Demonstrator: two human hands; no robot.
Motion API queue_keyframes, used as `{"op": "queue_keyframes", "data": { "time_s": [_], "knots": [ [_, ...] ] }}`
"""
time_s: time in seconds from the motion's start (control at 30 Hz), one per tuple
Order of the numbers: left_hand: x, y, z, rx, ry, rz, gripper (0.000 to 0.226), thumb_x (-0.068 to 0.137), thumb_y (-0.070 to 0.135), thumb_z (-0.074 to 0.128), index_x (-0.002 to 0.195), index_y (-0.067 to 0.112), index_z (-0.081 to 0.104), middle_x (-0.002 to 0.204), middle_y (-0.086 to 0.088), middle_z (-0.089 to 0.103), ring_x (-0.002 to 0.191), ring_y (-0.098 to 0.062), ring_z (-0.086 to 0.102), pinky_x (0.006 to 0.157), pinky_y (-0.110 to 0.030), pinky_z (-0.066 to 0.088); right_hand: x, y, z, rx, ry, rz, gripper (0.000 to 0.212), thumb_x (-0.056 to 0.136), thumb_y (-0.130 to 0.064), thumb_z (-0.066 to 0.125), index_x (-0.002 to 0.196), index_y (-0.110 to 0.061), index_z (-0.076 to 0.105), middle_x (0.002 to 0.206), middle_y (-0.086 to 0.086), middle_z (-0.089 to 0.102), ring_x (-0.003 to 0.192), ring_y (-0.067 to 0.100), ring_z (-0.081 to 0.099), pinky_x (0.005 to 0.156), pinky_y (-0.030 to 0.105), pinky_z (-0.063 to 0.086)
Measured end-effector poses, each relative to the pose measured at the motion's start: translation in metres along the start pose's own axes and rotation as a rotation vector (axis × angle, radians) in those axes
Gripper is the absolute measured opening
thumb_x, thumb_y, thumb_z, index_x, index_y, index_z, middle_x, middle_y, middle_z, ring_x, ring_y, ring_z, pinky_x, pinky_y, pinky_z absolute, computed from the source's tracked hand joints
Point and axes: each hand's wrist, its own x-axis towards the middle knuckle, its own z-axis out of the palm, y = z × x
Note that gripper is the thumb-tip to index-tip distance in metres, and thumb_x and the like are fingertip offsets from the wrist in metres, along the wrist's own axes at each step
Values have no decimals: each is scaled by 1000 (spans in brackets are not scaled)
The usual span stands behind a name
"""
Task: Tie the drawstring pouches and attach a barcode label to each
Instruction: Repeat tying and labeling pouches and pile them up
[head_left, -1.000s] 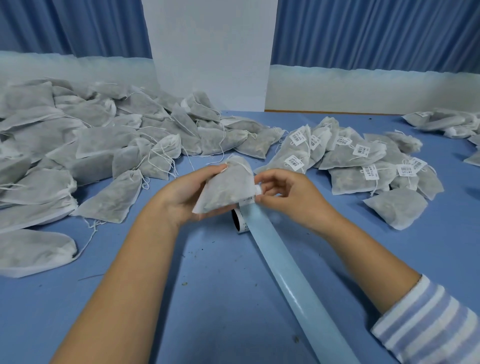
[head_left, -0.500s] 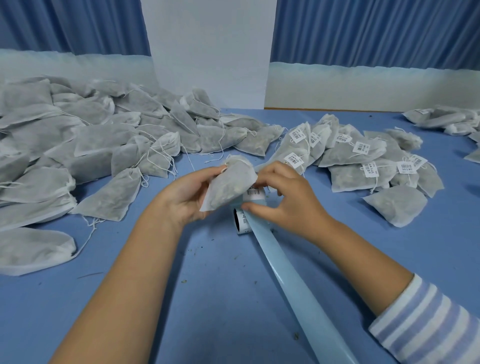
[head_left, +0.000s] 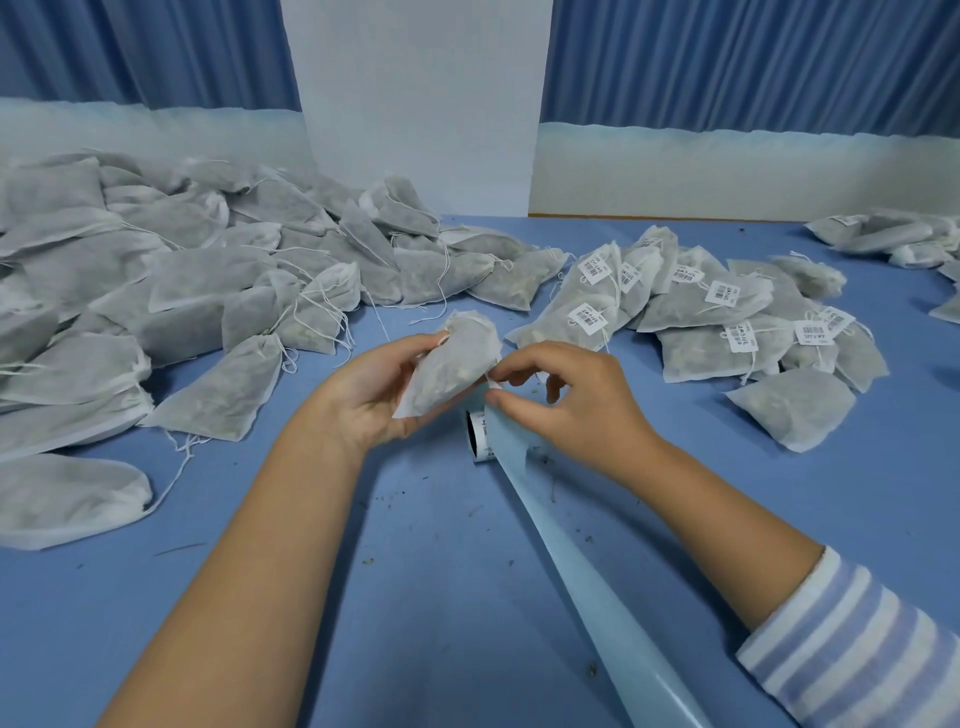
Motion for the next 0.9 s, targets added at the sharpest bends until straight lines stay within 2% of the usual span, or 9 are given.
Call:
{"op": "queue_keyframes", "data": {
  "time_s": [0.13, 0.23, 0.37, 0.47, 0.6, 0.73, 0.83, 0.9],
  "knots": [
    [1, 1, -3, 10, 12, 15, 31, 95, 16, 59, 117, -5, 64, 125, -22, 66, 97, -29, 70, 83, -39, 59, 4, -1, 0, 254, -60, 201, 17, 76, -22, 82, 81, -35, 72, 85, -18, 73, 86, 2, 67, 68, 18, 47],
    [2, 1, -3, 14, 16, 32, 28, 95, 15, 59, 114, -4, 65, 124, -21, 66, 93, -28, 70, 77, -37, 62, 5, -1, -2, 373, -92, 232, 17, 75, -17, 83, 81, -30, 74, 85, -13, 74, 84, 3, 69, 70, 12, 48],
    [2, 0, -3, 13, 18, 36, 23, 94, 14, 60, 108, -4, 67, 110, -21, 71, 82, -28, 73, 73, -37, 62, 7, 0, -5, 467, -129, 270, 17, 75, -13, 82, 83, -26, 76, 86, -8, 76, 86, 5, 70, 76, 11, 49],
    [2, 0, -2, 4, 11, 33, 25, 94, 13, 59, 112, -3, 65, 112, -20, 69, 84, -27, 72, 76, -37, 61, 6, 1, -6, 444, -137, 270, 16, 75, -14, 83, 84, -25, 76, 87, -8, 75, 87, 5, 69, 75, 12, 49],
    [2, -1, -1, 13, -1, 30, 33, 95, 14, 59, 122, -4, 61, 120, -21, 65, 87, -26, 70, 78, -35, 59, 6, -1, -6, 316, -98, 219, 16, 74, -22, 84, 82, -31, 75, 89, -14, 73, 88, 1, 65, 64, 11, 43],
    [1, -1, 0, -12, -7, 30, 31, 95, 13, 58, 120, -6, 62, 116, -21, 67, 82, -27, 73, 75, -35, 61, 4, -3, -3, 172, -26, 124, 14, 77, -22, 82, 84, -31, 75, 90, -11, 70, 90, 10, 63, 64, 29, 49],
    [0, -2, 0, -29, -14, 29, 27, 95, 12, 58, 114, -6, 64, 109, -22, 70, 79, -27, 74, 71, -36, 62, 2, -5, -1, 119, 10, 47, 15, 78, -17, 80, 85, -30, 74, 89, -10, 70, 88, 12, 63, 62, 31, 51],
    [-1, -2, 0, -32, -18, 32, 23, 95, 11, 57, 107, -6, 66, 102, -22, 72, 77, -28, 74, 65, -35, 63, 1, -6, -1, 140, 10, 70, 17, 79, -15, 80, 85, -30, 74, 88, -9, 70, 87, 10, 64, 63, 30, 52]
  ]
}}
